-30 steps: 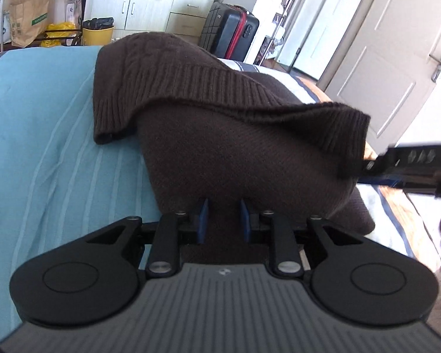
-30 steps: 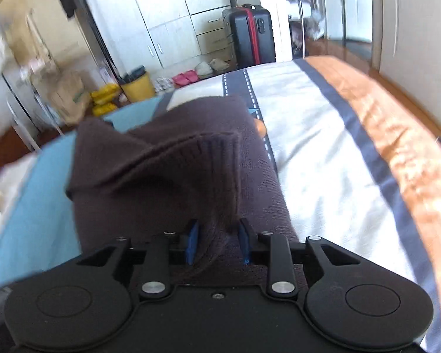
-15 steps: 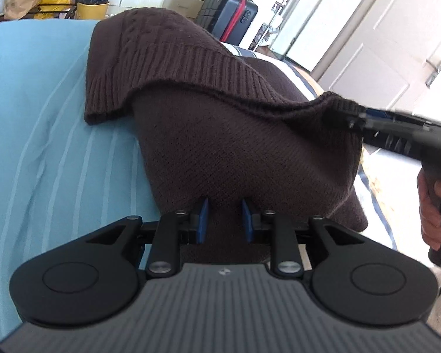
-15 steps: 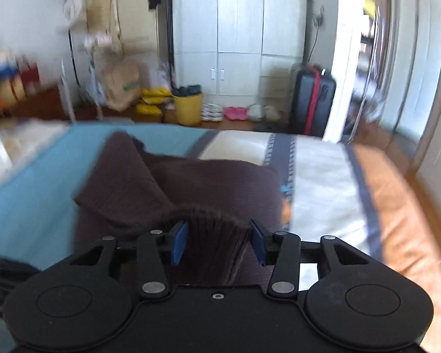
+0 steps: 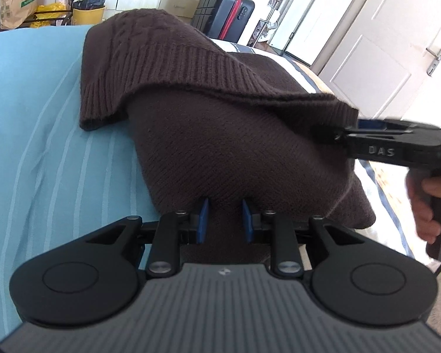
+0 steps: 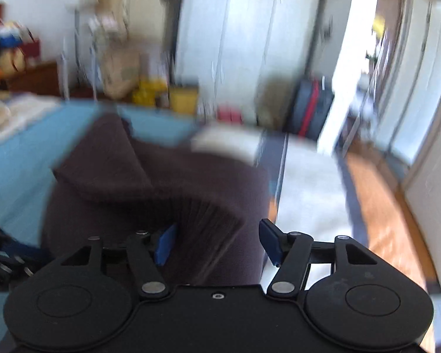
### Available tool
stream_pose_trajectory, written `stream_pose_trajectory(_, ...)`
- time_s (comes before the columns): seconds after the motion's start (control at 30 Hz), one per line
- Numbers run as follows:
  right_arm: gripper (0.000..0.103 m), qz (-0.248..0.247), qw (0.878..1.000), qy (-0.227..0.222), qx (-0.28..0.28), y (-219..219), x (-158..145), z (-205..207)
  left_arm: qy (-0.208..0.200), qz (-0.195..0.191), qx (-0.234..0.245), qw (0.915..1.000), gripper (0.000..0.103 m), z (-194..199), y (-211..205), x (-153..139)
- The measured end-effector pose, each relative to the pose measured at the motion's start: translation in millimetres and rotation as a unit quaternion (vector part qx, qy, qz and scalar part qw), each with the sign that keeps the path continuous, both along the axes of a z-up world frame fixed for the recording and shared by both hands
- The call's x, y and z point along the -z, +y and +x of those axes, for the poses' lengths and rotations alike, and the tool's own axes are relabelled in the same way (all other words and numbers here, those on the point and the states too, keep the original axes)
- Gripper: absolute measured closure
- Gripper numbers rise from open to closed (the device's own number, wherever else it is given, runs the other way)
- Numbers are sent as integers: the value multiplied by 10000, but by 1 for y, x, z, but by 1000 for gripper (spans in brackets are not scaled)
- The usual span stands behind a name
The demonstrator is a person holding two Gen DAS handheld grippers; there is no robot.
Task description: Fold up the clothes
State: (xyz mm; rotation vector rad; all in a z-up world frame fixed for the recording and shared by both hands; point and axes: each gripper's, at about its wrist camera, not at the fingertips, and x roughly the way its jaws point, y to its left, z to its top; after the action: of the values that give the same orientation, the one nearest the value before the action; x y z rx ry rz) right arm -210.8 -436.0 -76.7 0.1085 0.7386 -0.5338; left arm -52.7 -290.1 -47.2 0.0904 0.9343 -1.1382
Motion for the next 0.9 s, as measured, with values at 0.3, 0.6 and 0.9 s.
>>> stream_pose_trajectory(0.3, 92, 1158, 9917, -526, 170, -4, 2, -14, 56, -35, -41, 10000, 79, 1, 3, -4)
stream_pose_trajectory(0.6, 92, 1093, 9899, 123, 895, 8, 9, -38, 733, -760, -732, 9917, 77, 35, 22, -27)
stream_pose_trajectory(0.9, 91, 1845, 9775, 45, 1017, -14, 18, -36, 1491, -510, -1603, 9744, 40, 122, -7, -11)
